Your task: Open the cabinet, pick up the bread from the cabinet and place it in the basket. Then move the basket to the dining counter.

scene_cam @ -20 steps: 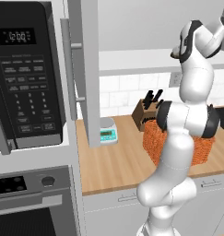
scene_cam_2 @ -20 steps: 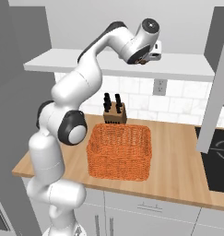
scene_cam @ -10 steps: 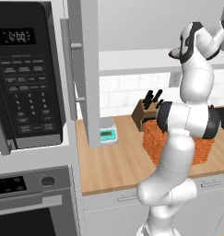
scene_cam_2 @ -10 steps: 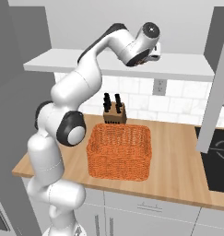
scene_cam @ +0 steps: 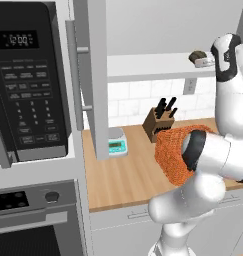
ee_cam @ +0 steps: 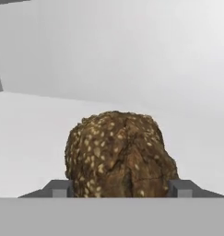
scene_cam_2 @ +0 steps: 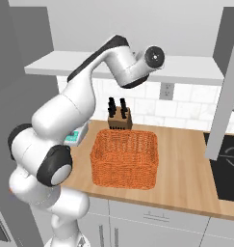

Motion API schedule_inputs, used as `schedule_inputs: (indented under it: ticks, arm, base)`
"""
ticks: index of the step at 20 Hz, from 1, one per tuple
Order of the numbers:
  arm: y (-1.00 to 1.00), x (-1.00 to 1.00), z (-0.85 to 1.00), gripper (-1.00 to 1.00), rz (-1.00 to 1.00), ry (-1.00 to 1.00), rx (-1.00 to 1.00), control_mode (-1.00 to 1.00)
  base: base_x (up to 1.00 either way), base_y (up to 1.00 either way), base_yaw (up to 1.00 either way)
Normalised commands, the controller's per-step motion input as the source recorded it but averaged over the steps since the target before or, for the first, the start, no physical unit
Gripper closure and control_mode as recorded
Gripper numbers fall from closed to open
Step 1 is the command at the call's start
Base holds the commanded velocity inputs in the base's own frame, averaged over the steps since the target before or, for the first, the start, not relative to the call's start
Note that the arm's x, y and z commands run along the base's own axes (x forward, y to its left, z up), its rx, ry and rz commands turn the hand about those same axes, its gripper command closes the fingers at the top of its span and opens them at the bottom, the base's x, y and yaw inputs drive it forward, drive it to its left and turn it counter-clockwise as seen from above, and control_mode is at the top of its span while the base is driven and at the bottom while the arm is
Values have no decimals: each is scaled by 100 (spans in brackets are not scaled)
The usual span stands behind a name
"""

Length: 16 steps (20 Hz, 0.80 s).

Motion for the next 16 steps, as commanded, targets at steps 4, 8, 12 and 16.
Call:
schedule_inputs:
  ticks: [4, 8, 12, 16]
  arm:
    - [27, -100, 61, 100, 0, -30, 0, -100]
    - [17, -100, 18, 100, -5, -13, 0, -100]
    - [0, -100, 6, 100, -10, 0, 0, -100]
    - [5, -100, 9, 100, -8, 0, 0, -100]
  base:
    - [0, 0, 0]
    - [0, 0, 0]
    - [0, 0, 0]
    - [0, 0, 0]
